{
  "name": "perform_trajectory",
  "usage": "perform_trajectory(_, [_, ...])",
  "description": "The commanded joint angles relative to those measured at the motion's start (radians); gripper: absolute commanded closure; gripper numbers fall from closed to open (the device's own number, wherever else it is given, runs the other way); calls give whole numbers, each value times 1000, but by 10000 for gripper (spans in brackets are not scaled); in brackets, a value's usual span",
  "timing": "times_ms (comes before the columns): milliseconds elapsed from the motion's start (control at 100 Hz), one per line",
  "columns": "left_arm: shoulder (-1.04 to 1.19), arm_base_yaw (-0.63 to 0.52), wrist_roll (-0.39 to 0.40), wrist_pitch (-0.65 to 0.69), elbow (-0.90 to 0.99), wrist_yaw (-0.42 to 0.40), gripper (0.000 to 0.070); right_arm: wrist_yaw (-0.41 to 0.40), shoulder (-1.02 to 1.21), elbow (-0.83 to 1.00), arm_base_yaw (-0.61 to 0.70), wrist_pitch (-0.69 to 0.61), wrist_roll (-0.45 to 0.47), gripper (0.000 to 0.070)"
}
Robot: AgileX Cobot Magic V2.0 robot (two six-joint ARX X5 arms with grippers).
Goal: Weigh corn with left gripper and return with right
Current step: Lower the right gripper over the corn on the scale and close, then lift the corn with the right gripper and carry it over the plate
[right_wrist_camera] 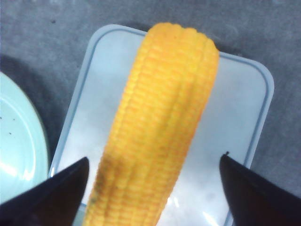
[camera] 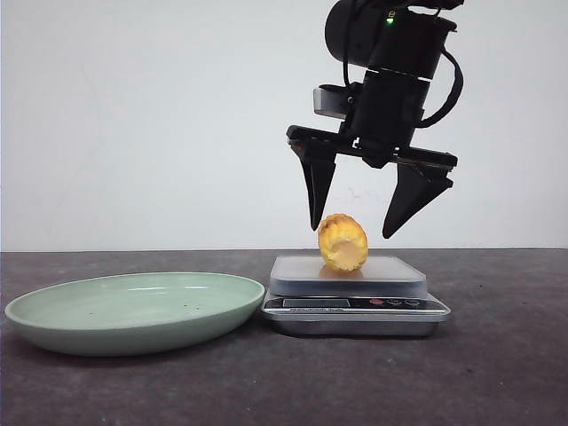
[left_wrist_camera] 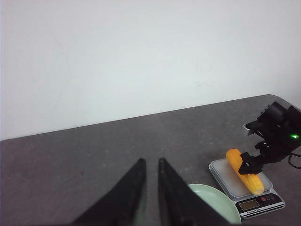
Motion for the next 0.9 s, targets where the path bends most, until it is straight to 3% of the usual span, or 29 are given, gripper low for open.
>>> perform_trajectory(0, [10, -6, -5, -49, 21, 0, 700, 3, 35, 21, 7, 1, 26, 247])
perform_trajectory(100, [10, -6, -28, -49, 21, 0, 700, 1, 47, 21, 7, -6, 33, 310])
perform_trajectory(330, [10, -6, -48, -49, 21, 0, 700, 2, 68, 21, 14, -34, 47, 700])
perform_trajectory(620, [10, -6, -53, -49, 21, 3, 700, 28, -28, 29, 13, 13, 50, 700])
perform_trajectory(890, [10, -6, -51, -49, 21, 2, 700, 35, -280, 29, 38, 231, 50, 700])
